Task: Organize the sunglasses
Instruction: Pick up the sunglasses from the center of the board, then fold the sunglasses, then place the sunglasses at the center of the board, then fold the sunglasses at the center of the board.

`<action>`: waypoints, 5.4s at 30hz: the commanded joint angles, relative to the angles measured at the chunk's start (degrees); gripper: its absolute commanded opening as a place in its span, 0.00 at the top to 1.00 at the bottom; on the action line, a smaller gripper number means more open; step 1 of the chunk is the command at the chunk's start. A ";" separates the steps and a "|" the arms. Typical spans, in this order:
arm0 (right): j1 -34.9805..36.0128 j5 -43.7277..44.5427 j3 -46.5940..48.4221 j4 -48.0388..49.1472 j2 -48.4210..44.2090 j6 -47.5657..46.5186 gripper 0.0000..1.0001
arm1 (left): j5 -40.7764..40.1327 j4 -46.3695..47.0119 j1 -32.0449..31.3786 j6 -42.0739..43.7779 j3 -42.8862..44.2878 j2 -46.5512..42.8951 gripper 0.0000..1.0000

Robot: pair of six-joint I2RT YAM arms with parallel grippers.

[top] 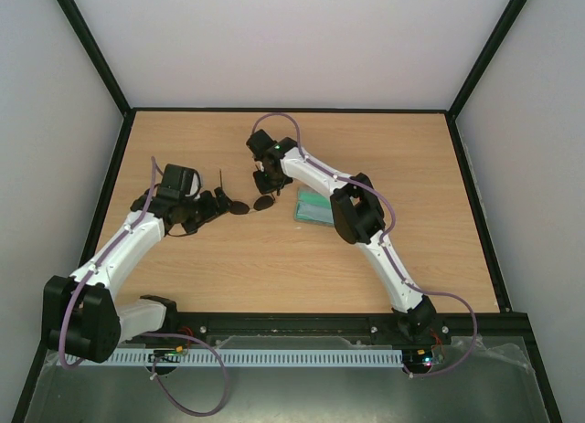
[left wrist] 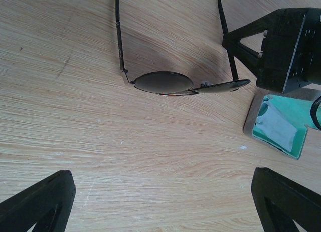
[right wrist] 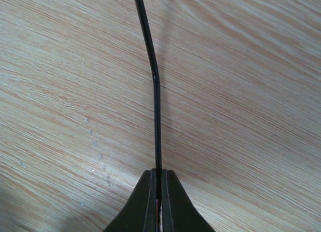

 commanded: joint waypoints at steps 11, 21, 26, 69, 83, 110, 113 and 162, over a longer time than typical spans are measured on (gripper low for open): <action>0.00 6.03 -7.80 2.66 -12.67 0.51 0.99 | 1.31 -2.68 1.81 1.74 2.76 -2.06 0.01; 1.22 13.12 -24.82 12.09 -32.01 -0.18 0.99 | 2.01 -8.65 4.31 2.75 8.47 -5.45 0.01; 4.01 17.73 -33.25 15.97 -42.15 -1.92 0.99 | 2.34 -11.37 5.10 2.87 11.06 -6.89 0.01; 8.34 11.25 -52.98 15.94 -67.57 5.91 0.99 | -1.99 -6.31 -22.08 -6.19 16.16 -1.30 0.01; 8.34 9.06 -55.31 15.28 -67.41 6.89 0.99 | -0.89 -6.78 -25.68 -4.49 16.93 2.22 0.01; 14.08 13.90 -93.57 17.91 -82.40 55.04 0.99 | -1.55 -8.71 -14.21 -9.13 -0.60 -21.37 0.01; 16.94 17.24 -94.99 17.95 -82.12 61.87 0.99 | -1.34 -9.31 -14.98 -9.27 -1.85 -22.87 0.01; 19.65 27.09 -95.47 18.97 -84.80 67.94 0.65 | -5.20 -3.50 -23.75 -18.56 -11.03 -24.67 0.01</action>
